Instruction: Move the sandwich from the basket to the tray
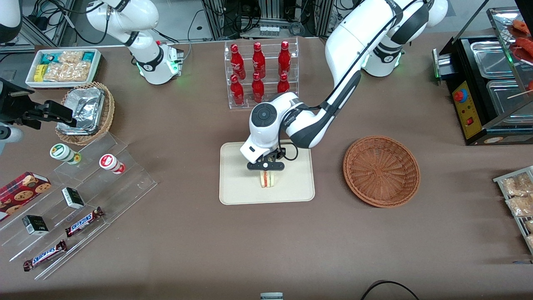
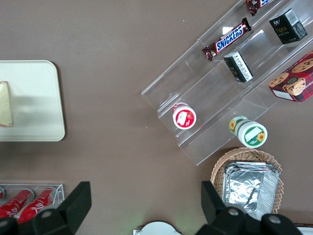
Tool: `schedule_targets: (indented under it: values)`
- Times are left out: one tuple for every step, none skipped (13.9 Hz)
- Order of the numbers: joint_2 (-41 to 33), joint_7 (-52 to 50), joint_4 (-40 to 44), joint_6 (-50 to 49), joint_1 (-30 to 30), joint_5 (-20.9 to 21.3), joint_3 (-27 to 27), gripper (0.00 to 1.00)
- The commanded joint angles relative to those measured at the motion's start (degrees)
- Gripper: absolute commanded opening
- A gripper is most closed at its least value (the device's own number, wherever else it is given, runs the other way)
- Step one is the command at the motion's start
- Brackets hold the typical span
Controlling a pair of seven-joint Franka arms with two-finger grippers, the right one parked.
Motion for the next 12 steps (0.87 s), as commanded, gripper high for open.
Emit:
schedule_targets:
  values:
    - [-3.07, -2.99, 0.92, -1.85, -0.76, 1.07, 0.46, 1.00]
    - [-4.56, -4.91, 0.92, -2.12, -0.76, 1.07, 0.63, 1.00]
    - [-6.49, -8.23, 1.00, -2.13, -0.32, 1.16, 0.81, 1.00]
    - [-8.60, -9.83, 0.92, -2.39, 0.12, 1.25, 0.90, 1.00]
    - [-10.79, -10.28, 0.74, -3.17, 0.91, 1.16, 1.33, 1.00]
    - [-12.90, -11.42, 0.91, -6.05, 1.52, 1.08, 2.03, 1.00]
    - [-15.36, -12.74, 0.83, -9.21, 1.96, 1.07, 3.17, 1.00]
    - [-17.91, -13.10, 0.65, -12.12, 2.93, 0.99, 4.32, 1.00]
    - [-19.59, -13.10, 0.65, -14.15, 4.42, 0.46, 4.76, 1.00]
    - [-21.00, -12.67, 0.57, -14.95, 6.61, 0.37, 4.77, 1.00]
    - [-22.66, -11.79, -0.22, -15.91, 9.50, 0.28, 4.68, 1.00]
    - [-24.68, -10.91, -1.44, -17.06, 11.62, 0.28, 4.59, 1.00]
